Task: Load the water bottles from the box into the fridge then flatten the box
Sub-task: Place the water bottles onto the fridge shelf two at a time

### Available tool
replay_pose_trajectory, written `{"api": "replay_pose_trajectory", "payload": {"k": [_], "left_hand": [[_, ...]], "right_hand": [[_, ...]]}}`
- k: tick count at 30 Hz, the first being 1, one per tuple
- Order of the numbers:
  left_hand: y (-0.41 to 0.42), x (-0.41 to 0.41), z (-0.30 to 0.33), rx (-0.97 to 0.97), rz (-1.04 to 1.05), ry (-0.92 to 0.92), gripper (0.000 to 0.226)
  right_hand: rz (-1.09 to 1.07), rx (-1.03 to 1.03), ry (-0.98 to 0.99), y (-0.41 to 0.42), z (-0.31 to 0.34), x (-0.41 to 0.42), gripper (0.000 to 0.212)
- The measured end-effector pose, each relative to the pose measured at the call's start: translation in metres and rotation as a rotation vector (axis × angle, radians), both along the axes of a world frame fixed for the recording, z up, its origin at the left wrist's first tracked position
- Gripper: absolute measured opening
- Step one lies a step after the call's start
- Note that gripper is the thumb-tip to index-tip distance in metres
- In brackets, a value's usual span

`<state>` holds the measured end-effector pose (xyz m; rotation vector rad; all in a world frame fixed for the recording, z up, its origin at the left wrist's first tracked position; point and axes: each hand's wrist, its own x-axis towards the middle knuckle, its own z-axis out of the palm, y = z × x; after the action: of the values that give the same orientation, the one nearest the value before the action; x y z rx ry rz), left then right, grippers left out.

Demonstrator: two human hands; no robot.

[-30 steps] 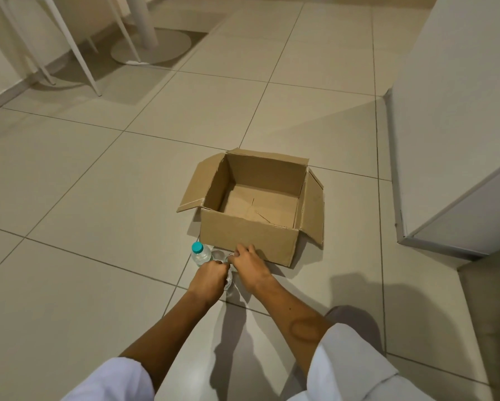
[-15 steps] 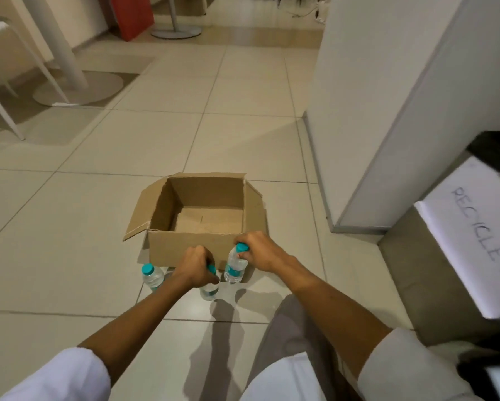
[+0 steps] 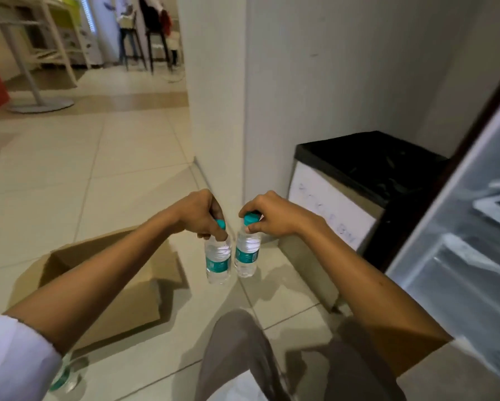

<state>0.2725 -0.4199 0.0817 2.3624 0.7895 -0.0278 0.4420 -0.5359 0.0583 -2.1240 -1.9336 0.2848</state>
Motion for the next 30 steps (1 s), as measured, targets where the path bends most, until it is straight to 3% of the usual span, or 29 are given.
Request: {"api": "replay_pose_trajectory", "payload": {"k": [9,18,25,30], "left_hand": [[-0.085,0.099,0.092,-0.042,-0.395,-0.175,0.017],[-0.188,0.159,0.174,0.020,-0.638,-0.576,0.016],[-0.236,0.205,0.216,0.009,-0.721,-0.911,0.019],[-0.269,0.237,0.216,0.009,-0.732,-1.137,0.028]], "right_hand": [[-0.289,0.032,-0.087,-0.158,0.117,0.052,0.029],[-0.649,0.278,-0.222,-0.301,0.202,0.052,0.029],[-0.906,0.667,-0.375,-0.377,0.232,0.055,0.036],[-0.963,0.930,-0.482,-0.410,0.230,0.072,0.034]]}}
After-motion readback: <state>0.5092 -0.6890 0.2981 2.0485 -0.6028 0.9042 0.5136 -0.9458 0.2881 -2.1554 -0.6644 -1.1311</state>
